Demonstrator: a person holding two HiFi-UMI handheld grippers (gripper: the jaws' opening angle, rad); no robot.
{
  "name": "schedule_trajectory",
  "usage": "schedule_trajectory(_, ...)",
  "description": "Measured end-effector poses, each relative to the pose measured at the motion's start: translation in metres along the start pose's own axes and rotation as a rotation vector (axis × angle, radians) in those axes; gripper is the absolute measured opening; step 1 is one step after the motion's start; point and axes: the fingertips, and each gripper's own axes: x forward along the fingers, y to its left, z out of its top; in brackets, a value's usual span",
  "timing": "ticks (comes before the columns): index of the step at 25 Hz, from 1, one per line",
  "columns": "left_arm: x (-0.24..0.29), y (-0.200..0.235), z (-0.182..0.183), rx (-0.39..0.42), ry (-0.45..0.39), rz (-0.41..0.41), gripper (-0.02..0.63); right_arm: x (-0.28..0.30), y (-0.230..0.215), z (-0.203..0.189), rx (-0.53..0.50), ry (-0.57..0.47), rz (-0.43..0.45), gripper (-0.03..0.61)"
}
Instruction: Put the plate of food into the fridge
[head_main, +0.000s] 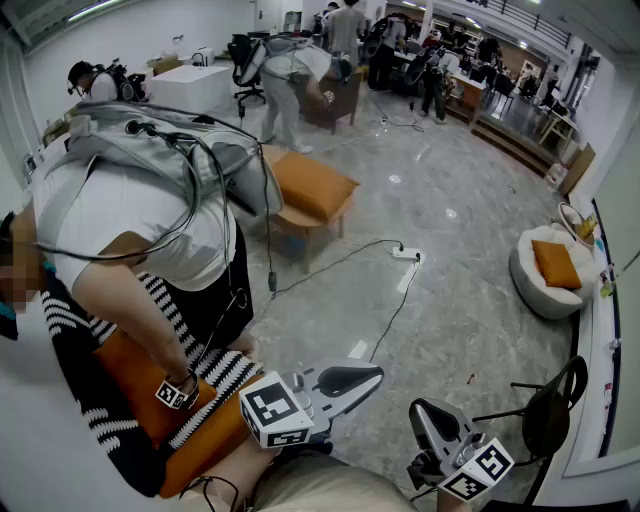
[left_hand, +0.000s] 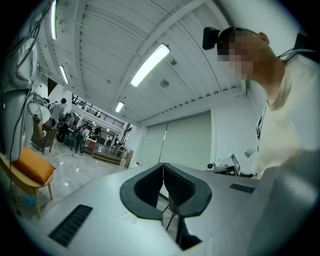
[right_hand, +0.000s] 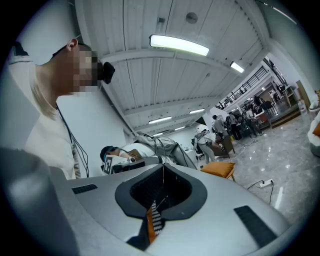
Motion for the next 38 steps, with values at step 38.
schedule_trajectory(38,0.116,-0.055,-0.024,0.141,0.089,-0.023,0.011,-0.089,-0.06,0.033,-0.255,0.028,-0.183,0.023)
